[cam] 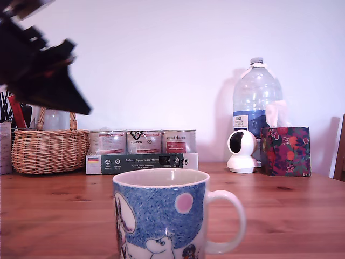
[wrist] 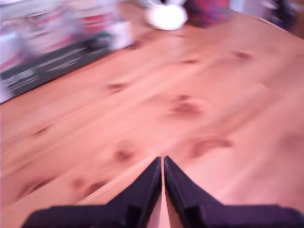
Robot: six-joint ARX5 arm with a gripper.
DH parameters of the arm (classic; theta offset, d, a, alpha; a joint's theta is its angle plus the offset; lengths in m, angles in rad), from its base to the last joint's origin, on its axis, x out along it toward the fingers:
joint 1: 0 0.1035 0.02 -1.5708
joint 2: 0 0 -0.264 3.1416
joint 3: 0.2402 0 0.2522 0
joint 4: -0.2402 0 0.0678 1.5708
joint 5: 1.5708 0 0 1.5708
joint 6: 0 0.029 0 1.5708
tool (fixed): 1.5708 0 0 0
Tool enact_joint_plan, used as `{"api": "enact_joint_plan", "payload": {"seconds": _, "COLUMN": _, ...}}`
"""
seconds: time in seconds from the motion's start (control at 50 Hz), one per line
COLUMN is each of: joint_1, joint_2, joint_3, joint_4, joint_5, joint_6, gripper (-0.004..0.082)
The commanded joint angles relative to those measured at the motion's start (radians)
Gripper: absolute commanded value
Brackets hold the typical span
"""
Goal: Pick up the coffee capsules from the table one by one and drop them inside the nearest coffee cup
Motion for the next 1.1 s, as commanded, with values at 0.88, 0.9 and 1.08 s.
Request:
{"api": "enact_joint_plan", "payload": {"seconds": 0.88, "joint_1": 0.429, "joint_2": -0.559, "joint_3": -0.268, "joint_4": -0.136, "joint_5": 0.087, "joint_6": -0.132, "gripper": -0.0011}}
{"api": "enact_joint_plan", "payload": {"seconds": 0.9, "joint_1": 0.429, "joint_2": -0.578, "joint_3": -0.272, "joint_4": -0.142, "joint_5": 0.084, "joint_6": -0.135, "gripper": -0.0011}}
{"api": "enact_joint_plan", "payload": {"seconds": 1.08, "joint_1": 0.429, "joint_2": -0.728, "joint_3": -0.294, "joint_4": -0.206, "joint_5": 0.068, "joint_6": -0.163, "gripper": -0.0011}}
